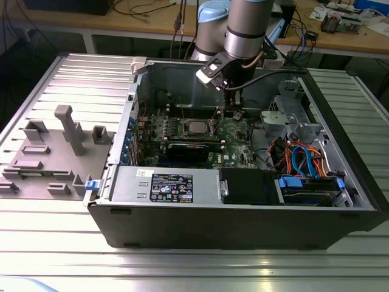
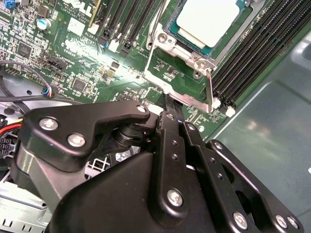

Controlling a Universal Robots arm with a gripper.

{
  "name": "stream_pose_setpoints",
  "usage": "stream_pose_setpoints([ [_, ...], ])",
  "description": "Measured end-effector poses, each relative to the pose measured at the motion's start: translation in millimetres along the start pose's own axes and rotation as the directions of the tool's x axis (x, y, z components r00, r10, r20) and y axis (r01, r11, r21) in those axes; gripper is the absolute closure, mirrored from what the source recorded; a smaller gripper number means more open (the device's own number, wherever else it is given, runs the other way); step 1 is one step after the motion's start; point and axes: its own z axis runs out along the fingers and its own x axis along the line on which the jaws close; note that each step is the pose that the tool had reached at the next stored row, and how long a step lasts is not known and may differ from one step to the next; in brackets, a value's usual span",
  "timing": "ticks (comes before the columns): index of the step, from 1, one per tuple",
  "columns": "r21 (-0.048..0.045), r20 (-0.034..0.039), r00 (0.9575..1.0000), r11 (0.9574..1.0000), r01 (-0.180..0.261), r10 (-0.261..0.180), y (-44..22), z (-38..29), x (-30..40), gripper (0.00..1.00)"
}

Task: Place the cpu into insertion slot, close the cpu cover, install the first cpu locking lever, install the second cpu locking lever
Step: 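Close the cpu cover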

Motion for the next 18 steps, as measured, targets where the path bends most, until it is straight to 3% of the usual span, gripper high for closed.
stream_pose_setpoints([
  [18, 0.0001, 0.0000, 1.0000, 1.0000, 0.000, 0.000, -3.5, -0.1, 0.1, 0.89],
])
